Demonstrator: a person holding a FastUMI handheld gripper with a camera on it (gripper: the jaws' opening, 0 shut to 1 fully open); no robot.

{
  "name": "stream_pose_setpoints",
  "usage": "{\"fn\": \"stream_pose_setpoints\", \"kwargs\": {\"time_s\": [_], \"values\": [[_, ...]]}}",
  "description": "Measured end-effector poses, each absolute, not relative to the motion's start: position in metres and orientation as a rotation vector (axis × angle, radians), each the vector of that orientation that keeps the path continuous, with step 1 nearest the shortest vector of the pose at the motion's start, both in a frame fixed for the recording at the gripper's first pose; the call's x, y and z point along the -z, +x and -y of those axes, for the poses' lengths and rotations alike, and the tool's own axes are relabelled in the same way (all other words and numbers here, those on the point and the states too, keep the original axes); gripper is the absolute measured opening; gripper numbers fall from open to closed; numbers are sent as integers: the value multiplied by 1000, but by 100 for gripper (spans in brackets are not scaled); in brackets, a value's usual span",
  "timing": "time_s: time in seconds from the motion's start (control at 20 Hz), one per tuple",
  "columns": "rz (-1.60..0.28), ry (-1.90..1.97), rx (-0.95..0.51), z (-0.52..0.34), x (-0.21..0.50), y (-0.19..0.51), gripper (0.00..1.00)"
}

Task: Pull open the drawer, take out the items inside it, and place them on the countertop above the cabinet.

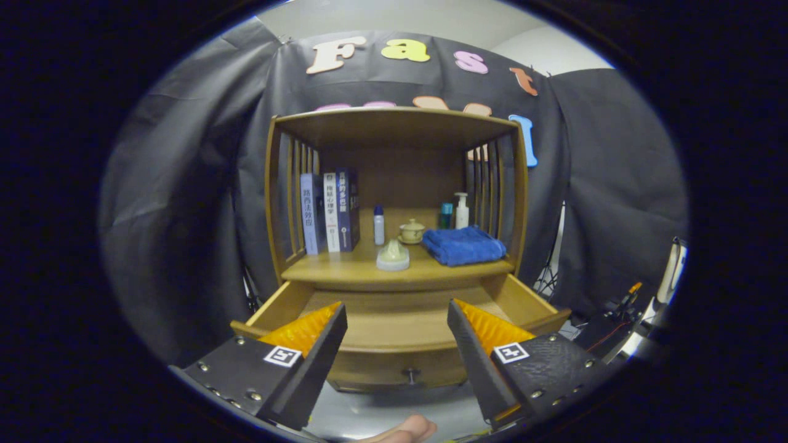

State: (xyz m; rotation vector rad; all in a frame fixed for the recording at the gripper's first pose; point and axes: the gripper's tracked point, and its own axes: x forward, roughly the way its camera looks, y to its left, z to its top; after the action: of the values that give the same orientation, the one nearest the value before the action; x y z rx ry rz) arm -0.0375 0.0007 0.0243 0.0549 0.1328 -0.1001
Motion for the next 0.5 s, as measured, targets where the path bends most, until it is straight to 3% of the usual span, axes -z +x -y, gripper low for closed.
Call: {"fn": "stream_pose_setpoints", "kwargs": {"time_s": [0.5], "values": [[-342,69,122,6,112,-38,98]]}}
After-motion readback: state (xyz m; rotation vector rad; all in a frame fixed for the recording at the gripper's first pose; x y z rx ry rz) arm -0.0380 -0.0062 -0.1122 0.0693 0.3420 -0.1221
